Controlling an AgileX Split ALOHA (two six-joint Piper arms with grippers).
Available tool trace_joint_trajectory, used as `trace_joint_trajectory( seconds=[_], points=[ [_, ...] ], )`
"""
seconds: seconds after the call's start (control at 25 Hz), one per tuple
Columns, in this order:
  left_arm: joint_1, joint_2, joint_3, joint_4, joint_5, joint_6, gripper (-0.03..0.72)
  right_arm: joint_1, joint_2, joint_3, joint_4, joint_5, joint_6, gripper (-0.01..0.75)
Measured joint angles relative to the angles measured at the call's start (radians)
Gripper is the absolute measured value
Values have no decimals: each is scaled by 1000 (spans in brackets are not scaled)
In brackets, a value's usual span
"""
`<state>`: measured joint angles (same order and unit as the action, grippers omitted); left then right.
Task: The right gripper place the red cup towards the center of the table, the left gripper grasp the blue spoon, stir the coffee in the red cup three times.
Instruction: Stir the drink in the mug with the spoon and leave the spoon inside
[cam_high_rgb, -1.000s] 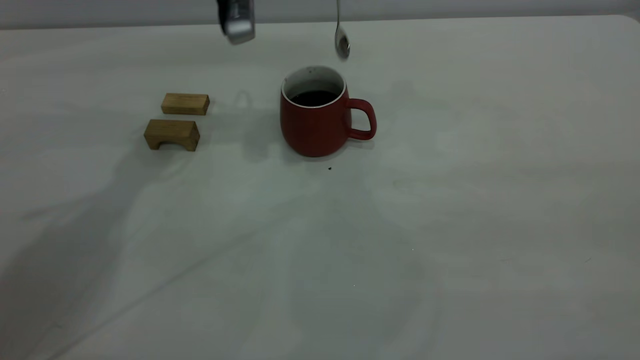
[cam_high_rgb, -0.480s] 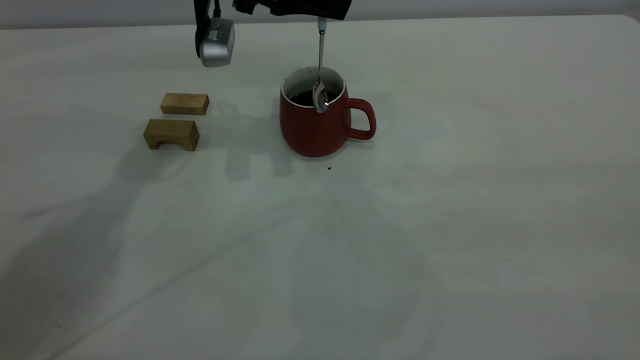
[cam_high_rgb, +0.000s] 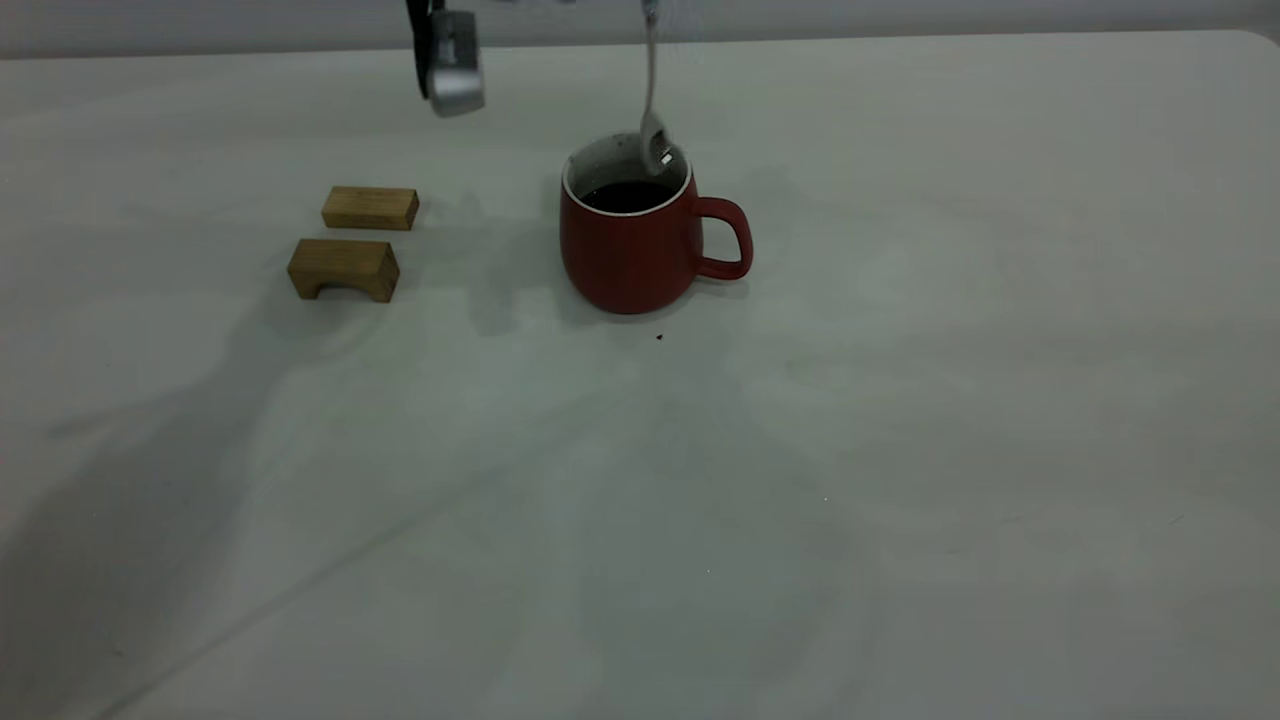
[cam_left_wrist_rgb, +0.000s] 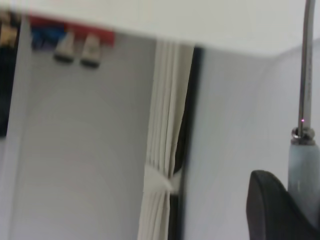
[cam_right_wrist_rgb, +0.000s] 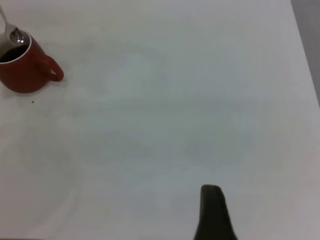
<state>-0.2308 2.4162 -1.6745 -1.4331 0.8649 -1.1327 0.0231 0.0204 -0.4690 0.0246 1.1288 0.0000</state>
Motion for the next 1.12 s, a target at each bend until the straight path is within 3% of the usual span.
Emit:
trace_joint_trajectory(
  seconds=[0.56, 0.76, 0.92, 1.12],
  points=[
    [2, 98, -1, 75, -40, 0, 114, 0, 0, 0, 0, 0, 0, 572],
    [15, 98, -1, 45, -120, 11, 114, 0, 0, 0, 0, 0, 0, 572],
    [-10, 98, -1, -3, -183, 47, 114, 0, 0, 0, 0, 0, 0, 572],
    [-66, 105, -1, -50, -183, 56, 114, 0, 0, 0, 0, 0, 0, 572]
  ],
)
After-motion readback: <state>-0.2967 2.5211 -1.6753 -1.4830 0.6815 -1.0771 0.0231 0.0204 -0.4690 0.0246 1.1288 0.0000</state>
